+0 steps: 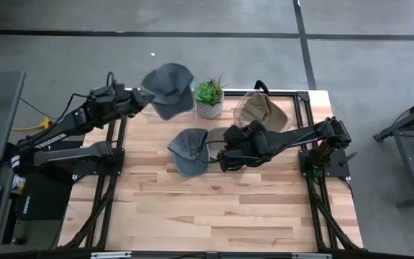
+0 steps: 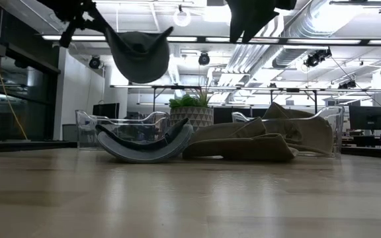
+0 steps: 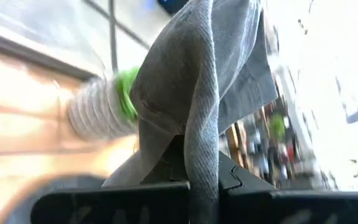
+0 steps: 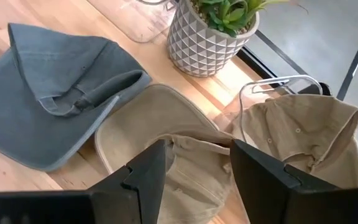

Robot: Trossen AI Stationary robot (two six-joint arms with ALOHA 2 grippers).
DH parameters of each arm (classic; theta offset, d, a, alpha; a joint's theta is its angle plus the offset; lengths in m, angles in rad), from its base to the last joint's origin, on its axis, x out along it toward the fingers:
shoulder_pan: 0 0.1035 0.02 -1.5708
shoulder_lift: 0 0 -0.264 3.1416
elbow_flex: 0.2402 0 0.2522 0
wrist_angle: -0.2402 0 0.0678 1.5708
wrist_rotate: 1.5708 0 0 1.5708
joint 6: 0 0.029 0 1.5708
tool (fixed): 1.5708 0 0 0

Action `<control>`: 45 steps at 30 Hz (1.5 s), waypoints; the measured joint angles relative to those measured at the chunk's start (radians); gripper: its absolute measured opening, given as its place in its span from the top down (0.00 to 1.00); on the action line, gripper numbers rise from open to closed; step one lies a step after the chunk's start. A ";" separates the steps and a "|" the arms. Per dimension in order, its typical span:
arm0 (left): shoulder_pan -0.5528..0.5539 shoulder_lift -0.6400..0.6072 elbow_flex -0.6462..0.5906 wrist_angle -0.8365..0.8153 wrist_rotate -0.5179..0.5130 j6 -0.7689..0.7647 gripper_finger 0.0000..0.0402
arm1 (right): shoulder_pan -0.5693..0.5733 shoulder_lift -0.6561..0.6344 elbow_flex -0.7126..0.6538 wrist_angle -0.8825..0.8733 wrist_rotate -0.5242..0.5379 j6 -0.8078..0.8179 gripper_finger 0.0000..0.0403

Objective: Pick & Place hat
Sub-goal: Put the right blue cap into the left transparent bin

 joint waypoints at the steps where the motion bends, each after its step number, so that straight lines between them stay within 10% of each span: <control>1: 0.000 -0.008 0.000 -0.001 -0.038 -0.006 1.00 | 0.000 0.000 0.000 0.006 0.001 0.000 0.57; 29: 0.000 -0.139 -0.096 -0.041 -0.348 -0.225 1.00 | 0.038 -0.132 -0.023 -0.017 0.127 0.154 0.58; 45: 0.000 -0.175 -0.266 0.245 -0.445 -0.411 1.00 | 0.066 -0.621 -0.558 0.525 0.234 0.101 0.57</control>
